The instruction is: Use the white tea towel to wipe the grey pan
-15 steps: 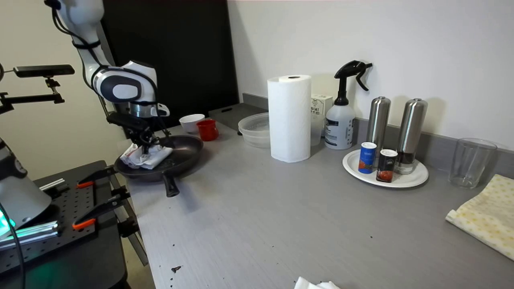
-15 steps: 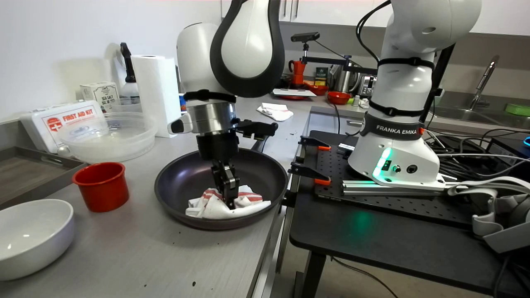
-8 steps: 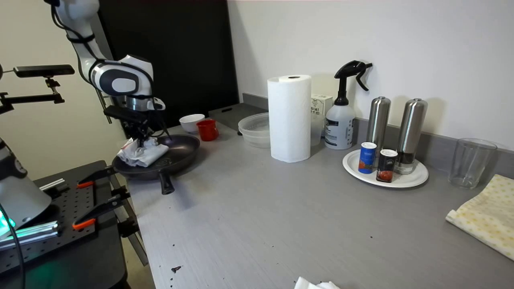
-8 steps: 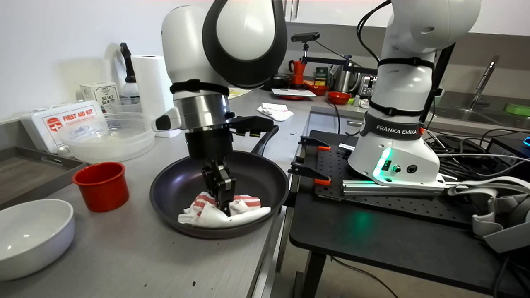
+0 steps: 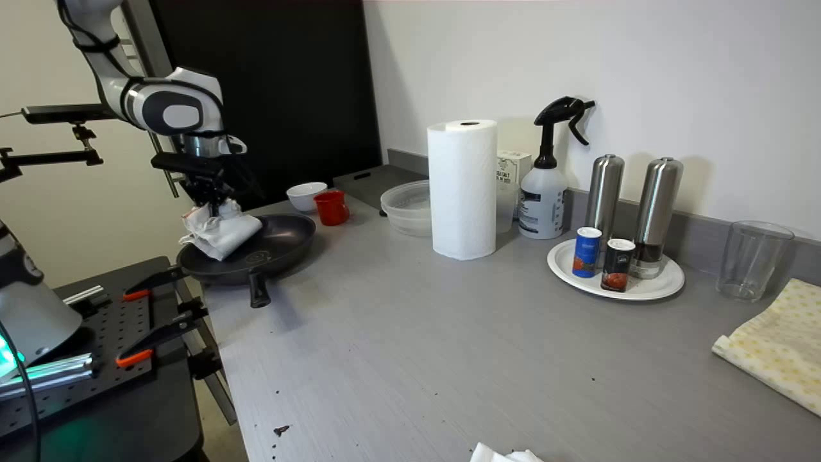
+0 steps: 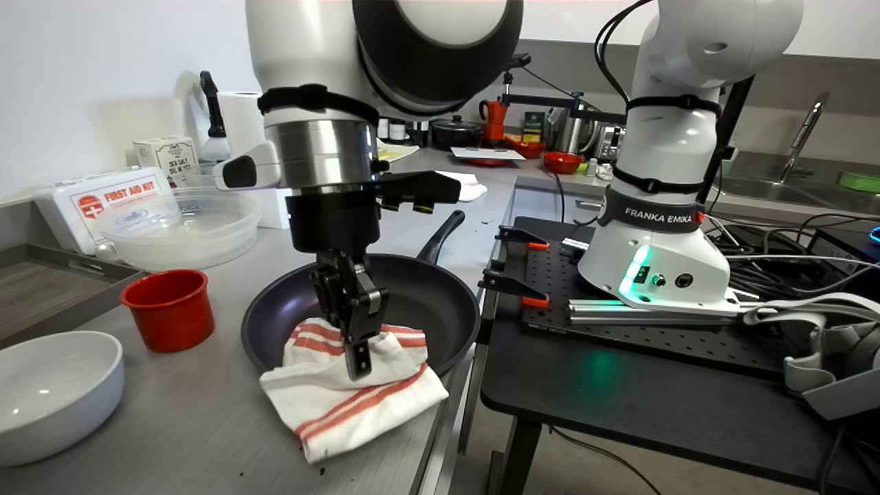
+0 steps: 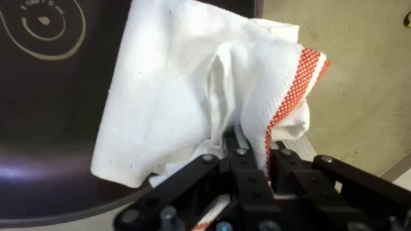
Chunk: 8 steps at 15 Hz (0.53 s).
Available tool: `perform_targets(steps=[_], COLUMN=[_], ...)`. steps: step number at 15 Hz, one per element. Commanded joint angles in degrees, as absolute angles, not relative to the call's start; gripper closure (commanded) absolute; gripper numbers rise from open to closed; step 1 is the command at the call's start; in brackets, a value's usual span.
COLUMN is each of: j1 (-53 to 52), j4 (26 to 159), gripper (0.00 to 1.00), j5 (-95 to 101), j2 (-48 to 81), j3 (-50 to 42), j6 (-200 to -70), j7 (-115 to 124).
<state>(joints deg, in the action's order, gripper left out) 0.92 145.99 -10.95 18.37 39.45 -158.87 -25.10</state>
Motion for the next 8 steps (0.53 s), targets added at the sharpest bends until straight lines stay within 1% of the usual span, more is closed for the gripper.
perform_targets(steps=[1, 8], j1=[-3.7, -16.45], j4=[145.85, 144.78], gripper=[0.97, 0.97], j5=[-10.48, -1.77], j2=[14.54, 7.49], j3=[39.36, 33.8], j6=[-157.74, -156.74], j7=[-21.54, -8.71])
